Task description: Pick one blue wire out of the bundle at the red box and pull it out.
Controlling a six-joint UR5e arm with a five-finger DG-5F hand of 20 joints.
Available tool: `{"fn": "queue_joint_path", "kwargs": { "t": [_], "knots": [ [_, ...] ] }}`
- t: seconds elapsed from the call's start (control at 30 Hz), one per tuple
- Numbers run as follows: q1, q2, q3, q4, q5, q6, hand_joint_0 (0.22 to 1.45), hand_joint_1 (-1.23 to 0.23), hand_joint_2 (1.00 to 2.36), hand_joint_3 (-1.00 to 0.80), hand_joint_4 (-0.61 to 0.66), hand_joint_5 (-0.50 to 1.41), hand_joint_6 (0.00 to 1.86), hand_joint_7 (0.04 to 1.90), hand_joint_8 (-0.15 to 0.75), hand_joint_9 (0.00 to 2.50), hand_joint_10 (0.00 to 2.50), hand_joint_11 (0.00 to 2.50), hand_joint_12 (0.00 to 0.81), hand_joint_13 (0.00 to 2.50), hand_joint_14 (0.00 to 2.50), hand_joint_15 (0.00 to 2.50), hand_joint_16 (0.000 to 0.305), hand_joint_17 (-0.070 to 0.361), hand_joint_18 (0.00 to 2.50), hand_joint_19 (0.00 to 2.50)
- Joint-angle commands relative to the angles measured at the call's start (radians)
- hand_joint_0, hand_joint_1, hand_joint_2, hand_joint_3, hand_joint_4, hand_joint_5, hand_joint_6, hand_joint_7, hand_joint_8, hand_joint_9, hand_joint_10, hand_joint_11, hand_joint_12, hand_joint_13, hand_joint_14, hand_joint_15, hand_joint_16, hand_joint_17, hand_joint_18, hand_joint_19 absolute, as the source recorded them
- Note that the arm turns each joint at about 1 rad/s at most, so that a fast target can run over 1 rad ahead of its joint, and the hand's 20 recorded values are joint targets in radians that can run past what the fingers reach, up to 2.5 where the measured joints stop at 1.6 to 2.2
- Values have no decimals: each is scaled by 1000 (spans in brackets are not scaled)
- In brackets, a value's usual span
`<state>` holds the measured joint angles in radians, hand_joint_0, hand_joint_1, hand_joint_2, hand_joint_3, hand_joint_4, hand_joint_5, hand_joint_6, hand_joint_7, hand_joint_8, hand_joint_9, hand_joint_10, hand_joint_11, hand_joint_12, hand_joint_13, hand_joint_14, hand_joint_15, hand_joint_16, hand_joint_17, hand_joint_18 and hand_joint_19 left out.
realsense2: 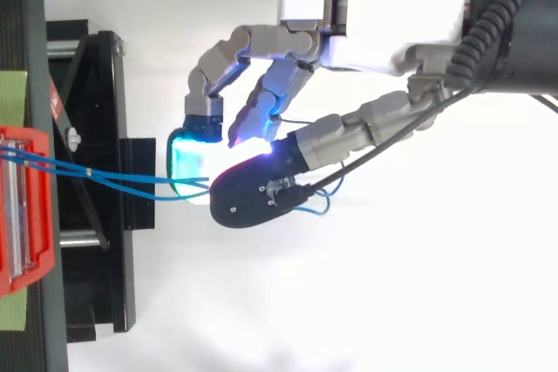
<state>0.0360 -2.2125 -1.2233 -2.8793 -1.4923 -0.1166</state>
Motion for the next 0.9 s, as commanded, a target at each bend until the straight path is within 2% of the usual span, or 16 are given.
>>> {"fn": "queue_joint_path", "kwargs": {
  "t": [0.0, 0.17, 0.63, 0.87],
  "knots": [
    [1, 0, -1, 0, 0, 0, 575, -721, 1009, -134, 314, -125, 864, 808, 321, 1131, 24, 790, 417, 875, 21, 554, 71, 161, 650, 578],
    [-1, 0, -1, 0, -2, 0, 578, -690, 1008, -171, 252, -116, 889, 786, 322, 1188, 25, 824, 419, 888, 23, 552, 71, 161, 656, 580],
    [1, -1, 1, 2, -2, -3, 572, -674, 1011, -283, 200, -99, 881, 865, 290, 1278, 28, 871, 389, 898, 22, 563, 64, 145, 633, 601],
    [1, 0, -1, 0, -2, -3, 584, -745, 1013, -253, 161, -92, 892, 876, 289, 1293, 31, 895, 380, 921, 25, 582, 63, 141, 647, 601]
  ]
}}
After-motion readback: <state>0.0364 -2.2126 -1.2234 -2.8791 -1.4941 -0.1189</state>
